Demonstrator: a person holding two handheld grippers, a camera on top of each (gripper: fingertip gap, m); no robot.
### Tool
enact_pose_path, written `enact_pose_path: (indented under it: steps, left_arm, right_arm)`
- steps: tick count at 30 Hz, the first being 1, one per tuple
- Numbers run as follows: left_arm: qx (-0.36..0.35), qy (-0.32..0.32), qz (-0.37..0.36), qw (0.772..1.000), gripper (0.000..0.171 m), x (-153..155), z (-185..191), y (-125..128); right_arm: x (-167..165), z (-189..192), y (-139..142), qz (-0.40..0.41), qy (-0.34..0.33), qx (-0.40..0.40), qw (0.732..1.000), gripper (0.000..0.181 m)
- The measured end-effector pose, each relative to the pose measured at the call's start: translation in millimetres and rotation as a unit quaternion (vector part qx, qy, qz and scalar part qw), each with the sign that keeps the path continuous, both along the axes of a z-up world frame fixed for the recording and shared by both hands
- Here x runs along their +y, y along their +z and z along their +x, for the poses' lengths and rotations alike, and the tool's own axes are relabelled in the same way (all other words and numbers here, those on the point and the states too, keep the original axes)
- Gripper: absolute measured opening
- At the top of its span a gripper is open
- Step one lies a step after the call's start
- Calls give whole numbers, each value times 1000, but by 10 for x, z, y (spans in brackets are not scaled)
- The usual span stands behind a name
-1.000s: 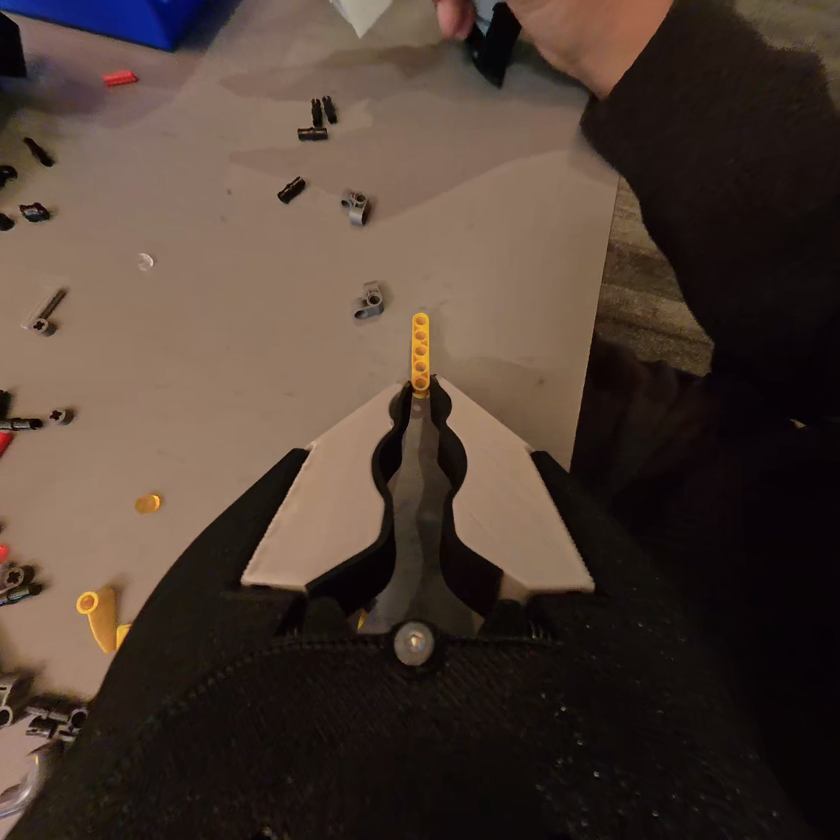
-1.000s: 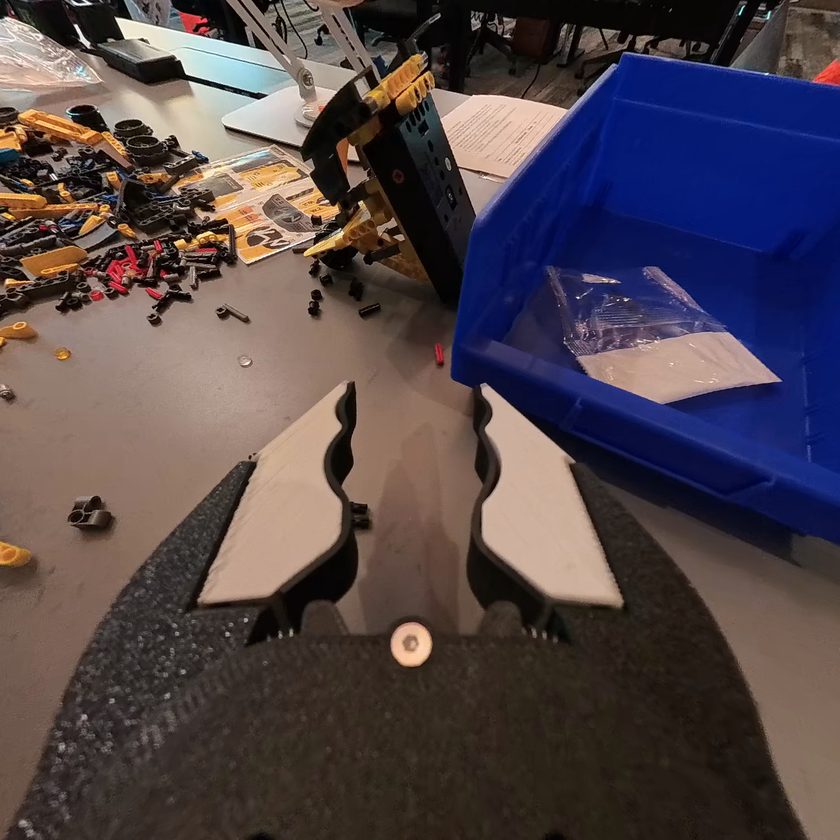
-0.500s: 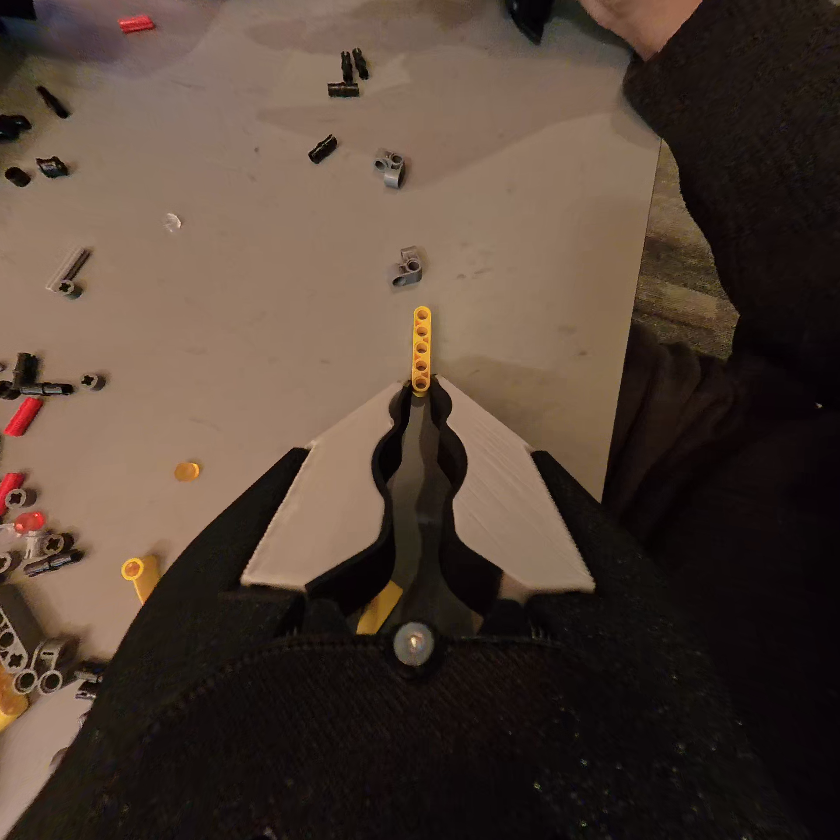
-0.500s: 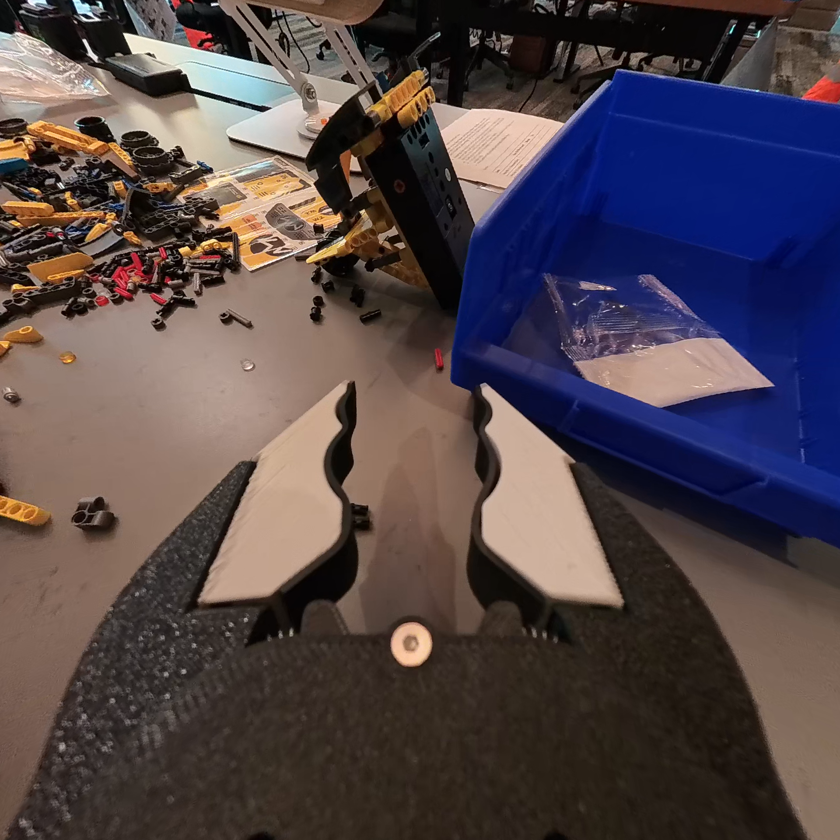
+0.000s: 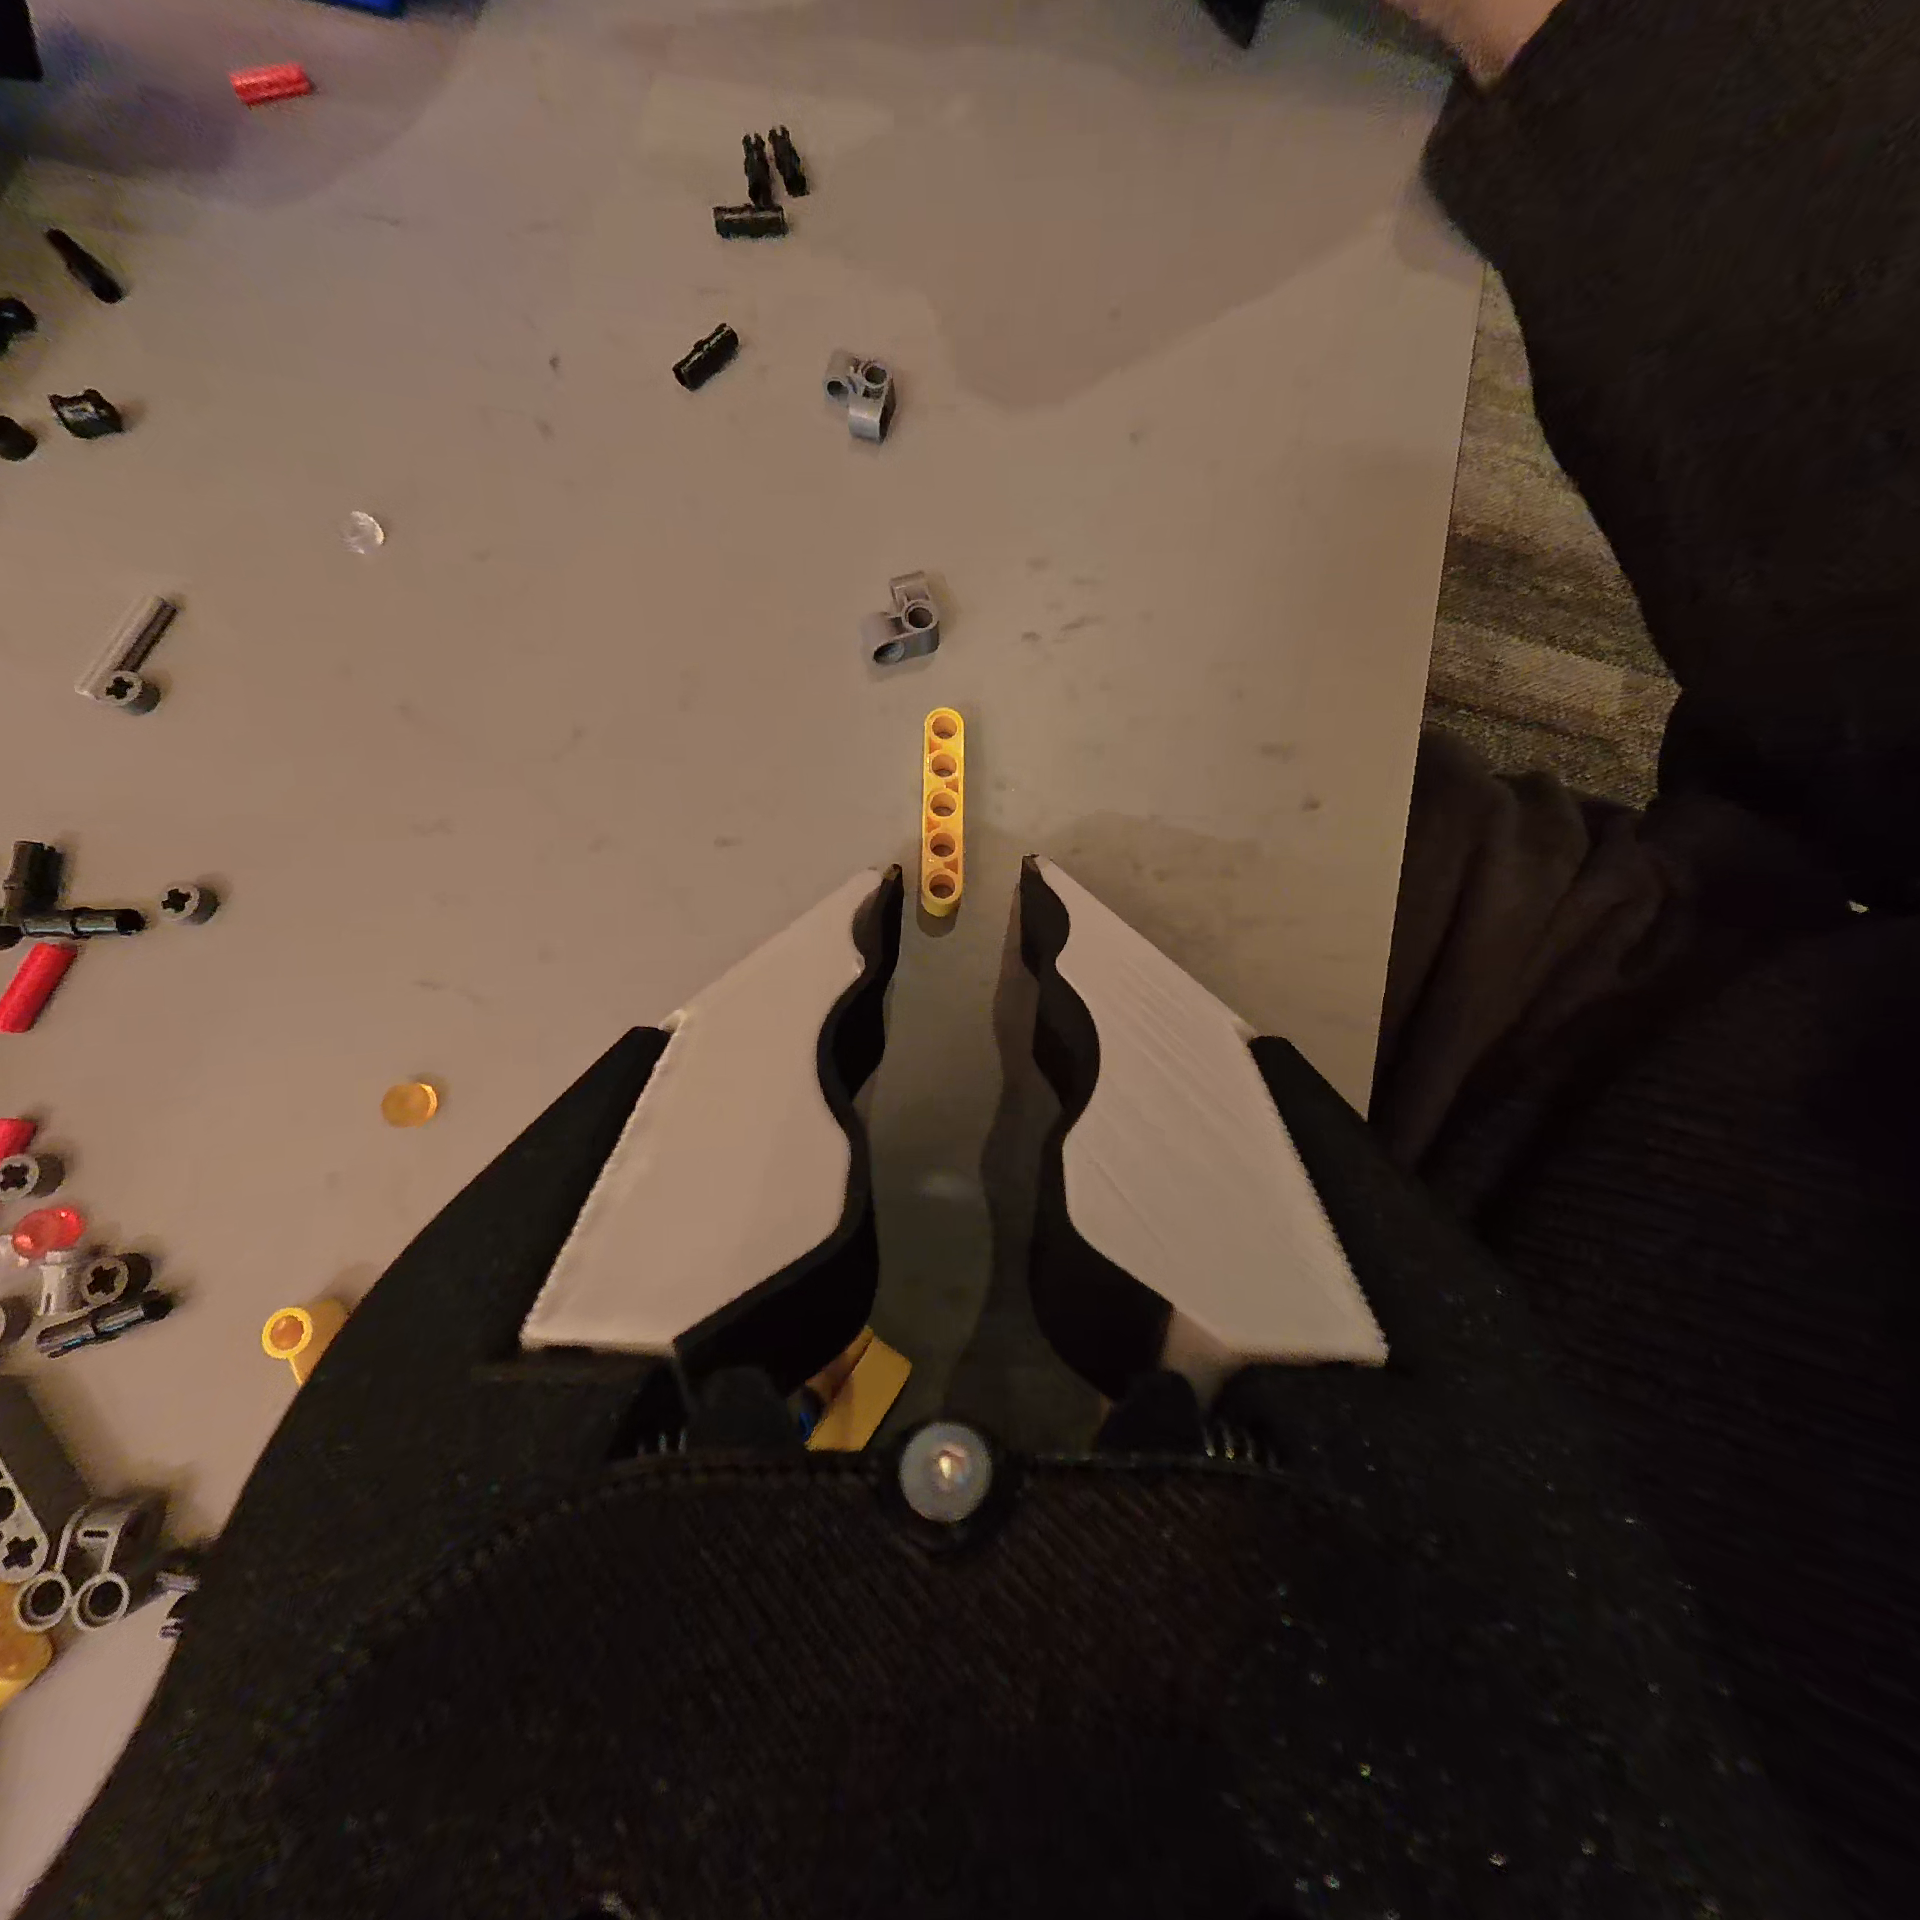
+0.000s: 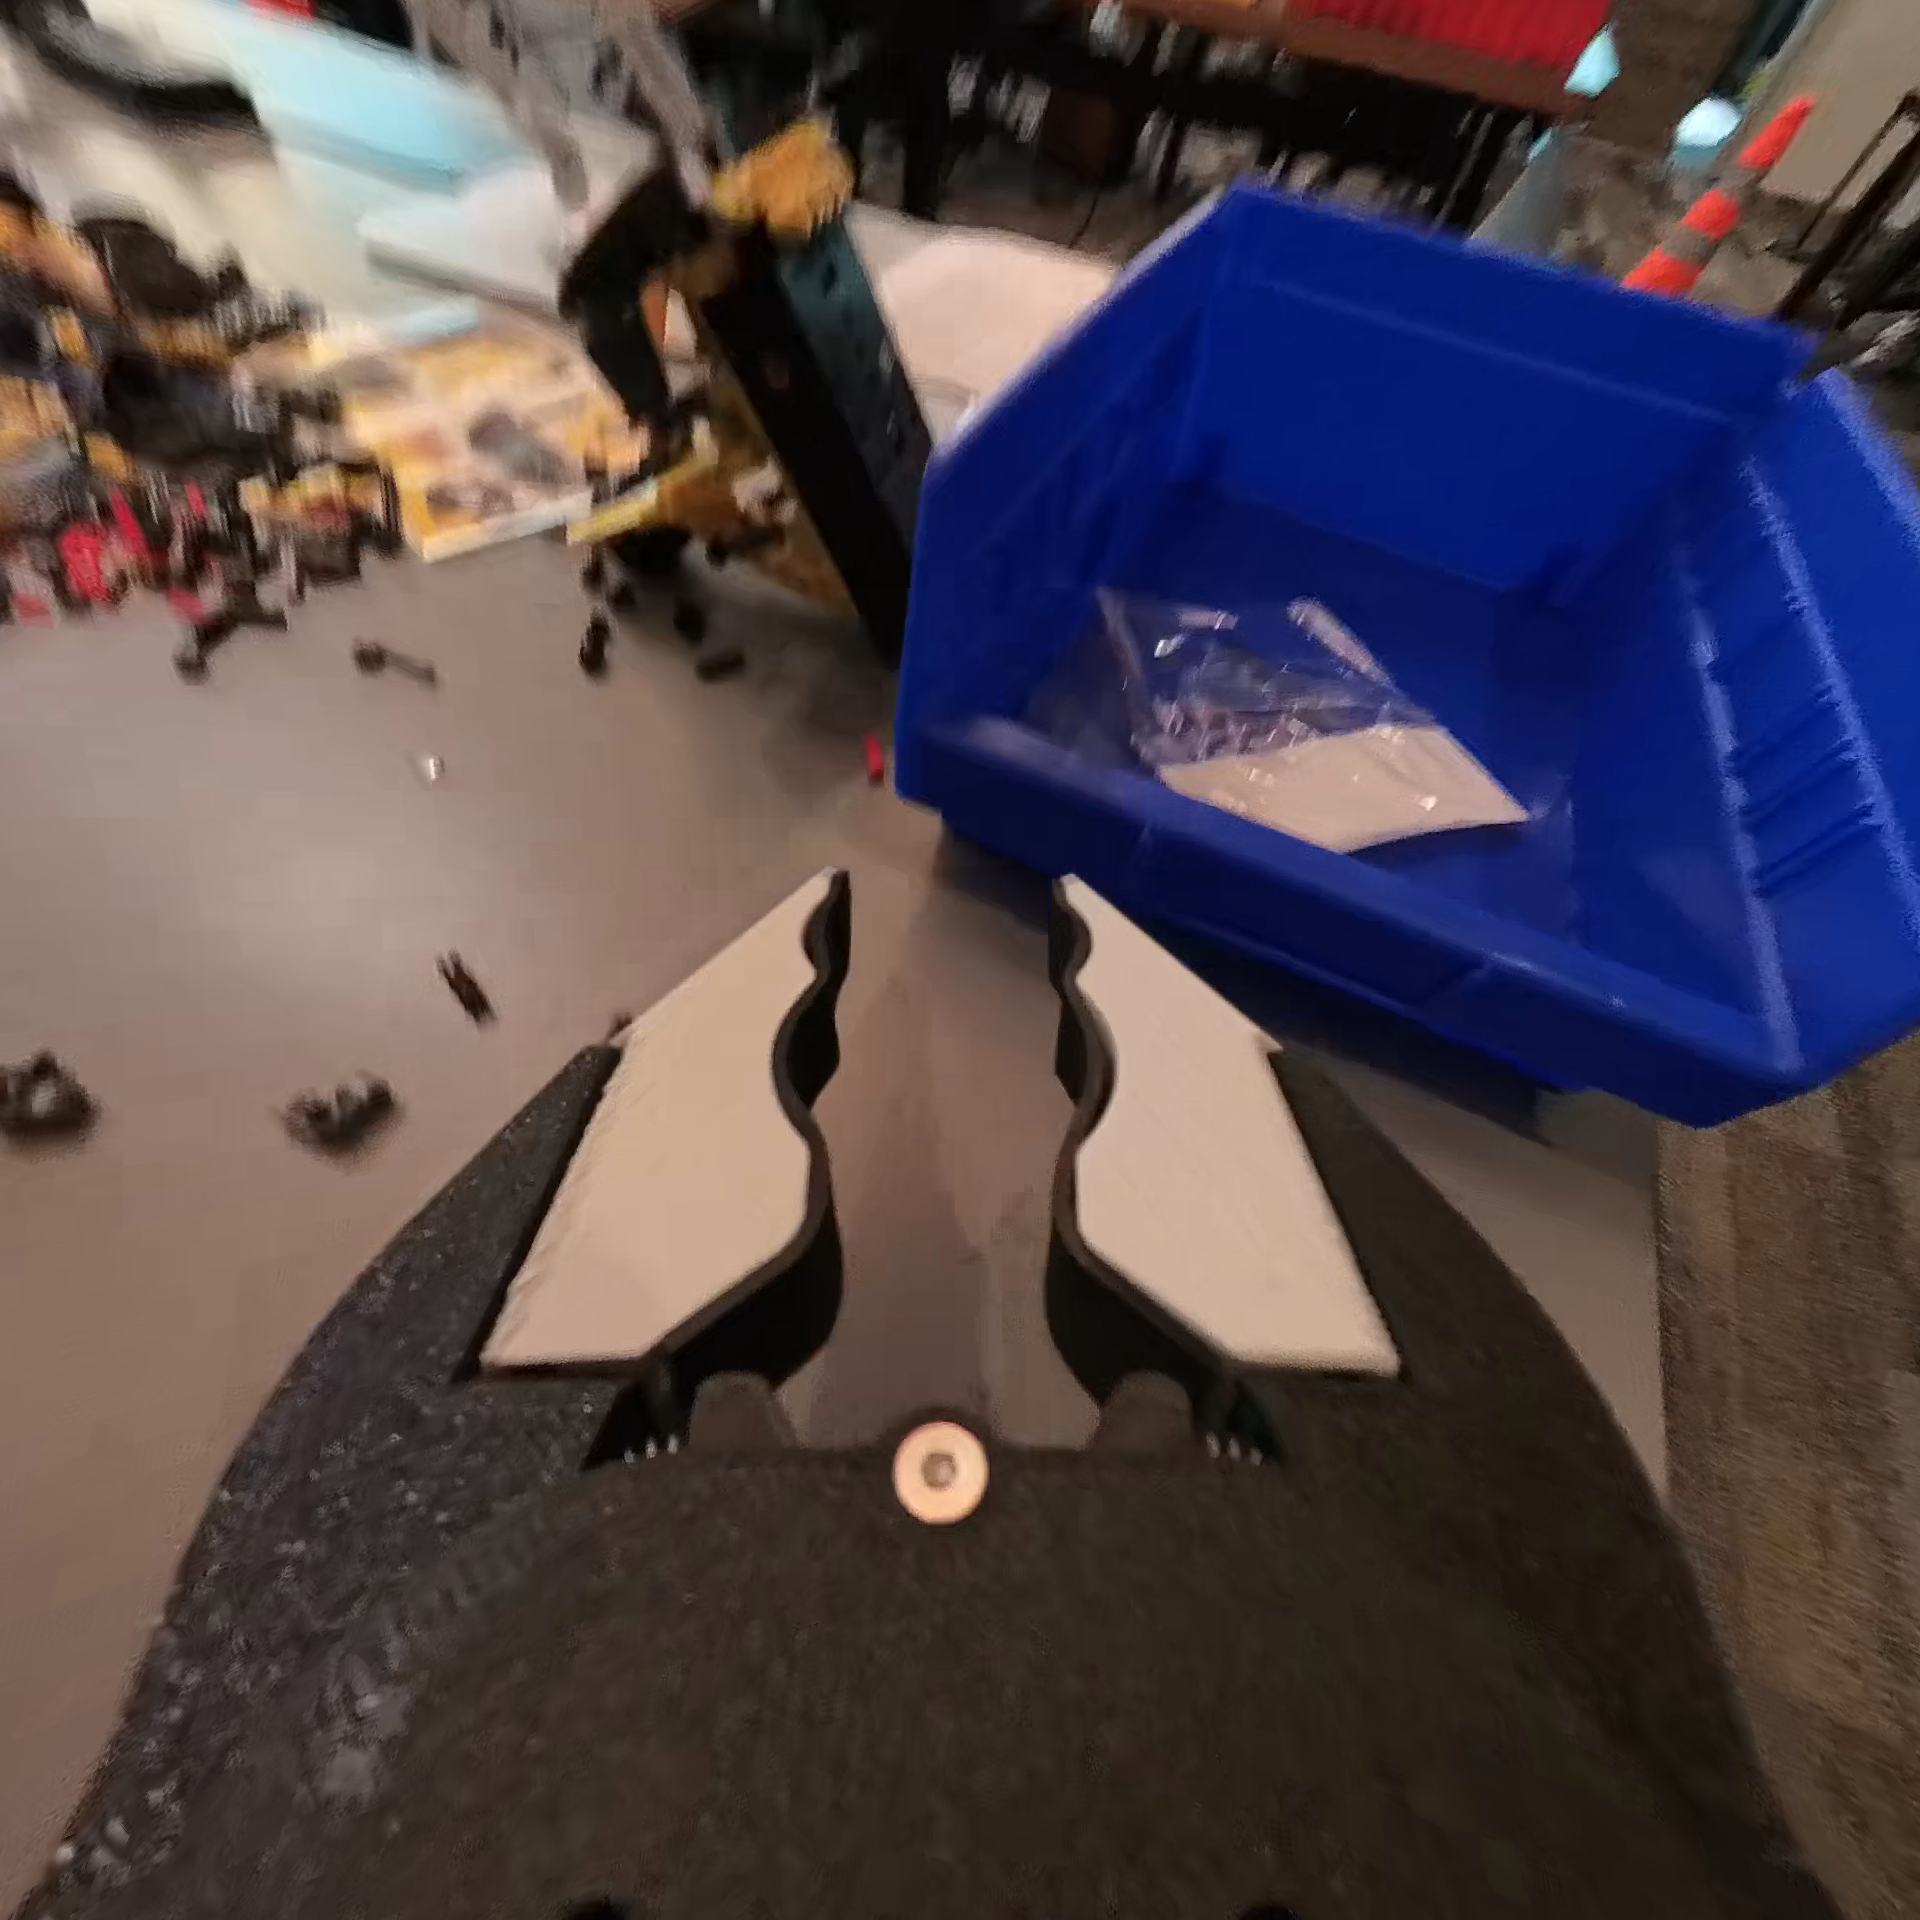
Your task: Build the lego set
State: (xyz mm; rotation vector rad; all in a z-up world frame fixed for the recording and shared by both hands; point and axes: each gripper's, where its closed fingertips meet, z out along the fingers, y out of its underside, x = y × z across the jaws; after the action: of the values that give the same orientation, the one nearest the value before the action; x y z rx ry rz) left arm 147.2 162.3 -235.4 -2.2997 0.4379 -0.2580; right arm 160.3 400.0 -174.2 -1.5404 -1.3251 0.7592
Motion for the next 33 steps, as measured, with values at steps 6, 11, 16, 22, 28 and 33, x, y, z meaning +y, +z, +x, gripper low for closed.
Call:
enact_pose_path:
  steps: [6, 11, 16, 22, 28, 33]
  left_arm:
    - [-11, 2, -4, 1000, 20, 1, -2, 2]
    - [-19, 2, -7, 1000, 20, 1, -1, 4]
    - [-9, 0, -4, 1000, 21, -1, 3, 0]
    - [-17, -1, -7, 1000, 22, -3, 9, 1]
    - [-6, -1, -3, 1000, 22, -2, 10, -3]
    - [10, -2, 2, 1000, 22, -1, 11, -8]
  right_arm:
    - [-422, 113, -316, -78, 151, -89, 981, 42]
    - [-540, 102, -494, -70, 171, -145, 972, 37]
    - [-550, 98, -575, -65, 172, -170, 968, 29]
    - [-546, 94, -604, -67, 171, -178, 967, 23]
    - [-514, 90, -607, -61, 161, -179, 969, 17]
    - [-510, 88, -607, -57, 159, -179, 969, 16]
